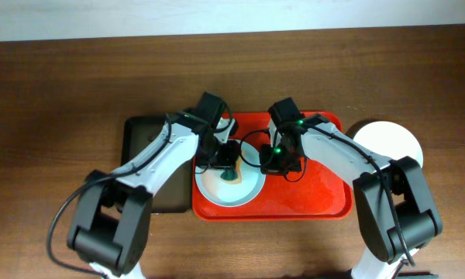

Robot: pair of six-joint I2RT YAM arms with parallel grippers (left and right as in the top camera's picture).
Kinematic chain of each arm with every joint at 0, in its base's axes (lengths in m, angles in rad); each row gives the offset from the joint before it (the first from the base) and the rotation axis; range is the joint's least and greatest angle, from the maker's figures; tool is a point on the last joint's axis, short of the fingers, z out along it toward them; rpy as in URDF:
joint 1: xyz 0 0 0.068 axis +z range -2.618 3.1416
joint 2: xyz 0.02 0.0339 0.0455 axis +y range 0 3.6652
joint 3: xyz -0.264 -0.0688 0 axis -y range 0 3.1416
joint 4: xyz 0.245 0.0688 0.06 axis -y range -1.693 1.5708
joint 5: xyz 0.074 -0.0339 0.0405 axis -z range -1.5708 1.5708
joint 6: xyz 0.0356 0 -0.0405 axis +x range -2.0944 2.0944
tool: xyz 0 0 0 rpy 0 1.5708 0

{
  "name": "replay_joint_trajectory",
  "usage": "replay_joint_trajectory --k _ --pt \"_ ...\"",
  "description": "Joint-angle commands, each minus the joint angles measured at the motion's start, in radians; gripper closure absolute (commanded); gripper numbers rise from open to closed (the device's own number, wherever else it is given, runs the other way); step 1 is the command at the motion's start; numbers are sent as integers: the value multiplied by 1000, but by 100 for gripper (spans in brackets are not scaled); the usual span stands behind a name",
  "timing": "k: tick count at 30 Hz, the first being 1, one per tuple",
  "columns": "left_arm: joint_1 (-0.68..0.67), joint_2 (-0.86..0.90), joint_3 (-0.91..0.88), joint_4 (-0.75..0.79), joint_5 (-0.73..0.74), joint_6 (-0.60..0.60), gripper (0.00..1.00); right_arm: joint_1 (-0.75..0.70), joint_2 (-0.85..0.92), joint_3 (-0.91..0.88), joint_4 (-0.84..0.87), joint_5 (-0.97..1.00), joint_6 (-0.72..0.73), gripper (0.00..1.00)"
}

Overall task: Clean dirty plates on tray and stack at the side
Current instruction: 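Return the sponge to the black tray with left gripper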

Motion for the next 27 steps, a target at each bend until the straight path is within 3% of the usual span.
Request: replay_joint_trajectory --k 1,13,18,19,22,27 --pt "-1 -93 31 -24 -186 -5 100 10 1 11 2 -8 0 96" --pt "-5 109 -53 20 -259 -51 100 10 1 11 1 -5 0 96" --pt "-9 104 -47 -11 61 14 100 10 1 11 1 -5 0 96" --pt "-7 95 -42 -14 63 14 100 10 1 11 0 -5 0 96" --pt "5 -11 -11 -45 -6 11 100 10 1 11 -3 1 0 96" --pt "-9 -124 -18 -84 -266 -5 100 10 1 11 -2 2 1 96"
